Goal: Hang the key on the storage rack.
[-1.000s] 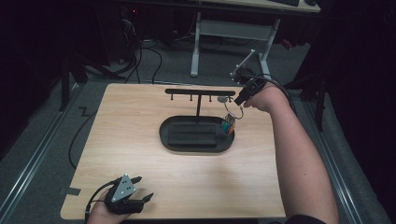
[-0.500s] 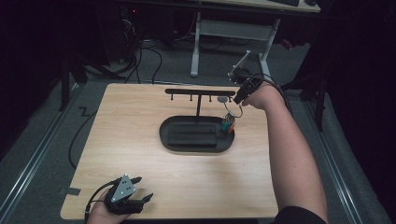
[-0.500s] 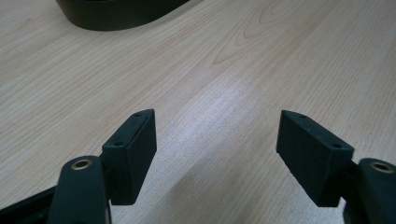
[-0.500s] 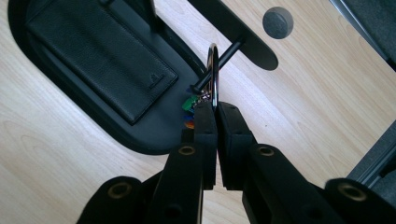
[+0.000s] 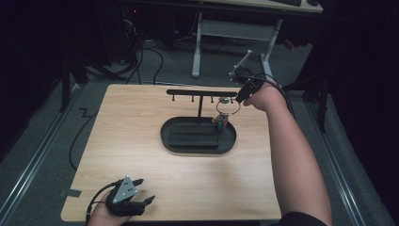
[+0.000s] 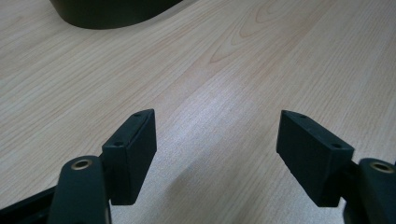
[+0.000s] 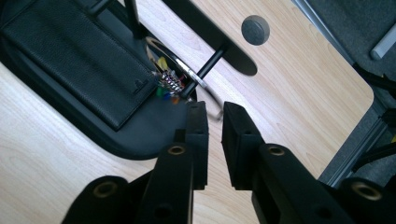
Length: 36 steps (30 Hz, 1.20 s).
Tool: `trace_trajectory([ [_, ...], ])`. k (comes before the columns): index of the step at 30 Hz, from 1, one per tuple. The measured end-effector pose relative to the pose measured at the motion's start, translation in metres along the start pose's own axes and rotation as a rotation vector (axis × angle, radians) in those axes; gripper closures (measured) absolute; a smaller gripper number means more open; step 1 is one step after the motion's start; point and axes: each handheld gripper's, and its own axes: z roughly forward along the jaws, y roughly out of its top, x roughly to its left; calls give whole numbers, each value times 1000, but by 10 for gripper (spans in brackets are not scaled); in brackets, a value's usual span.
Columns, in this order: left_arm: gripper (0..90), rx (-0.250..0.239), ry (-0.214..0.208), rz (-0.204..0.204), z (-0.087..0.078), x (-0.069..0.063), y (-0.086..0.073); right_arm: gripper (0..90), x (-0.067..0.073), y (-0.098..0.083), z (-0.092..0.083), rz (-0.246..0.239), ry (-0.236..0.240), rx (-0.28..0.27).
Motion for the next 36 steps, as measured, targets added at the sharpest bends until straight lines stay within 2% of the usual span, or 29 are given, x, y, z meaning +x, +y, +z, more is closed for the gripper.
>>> trace_trajectory([
  [1,294,2,-3,0,0,0,0,787,0,-3,-1,-12,0,-12],
  [4,293,3,-3,5,1,0,1,725,5,-14,-1,-2,-13,-30],
  [9,289,8,-5,3,4,0,2,652,14,-37,5,40,-53,-63],
  [14,285,2,-2,-3,4,-1,3,599,24,-59,12,89,-45,-100],
  [17,283,5,-3,-4,5,-1,4,555,33,-73,16,81,-31,-128],
  [22,282,5,-6,-7,6,0,4,492,43,-96,23,108,-18,-183],
  [26,282,5,-5,-6,6,-1,4,470,50,-114,28,161,-15,-239],
  [36,282,14,-7,-8,6,0,3,357,72,-155,48,179,-9,-325],
])
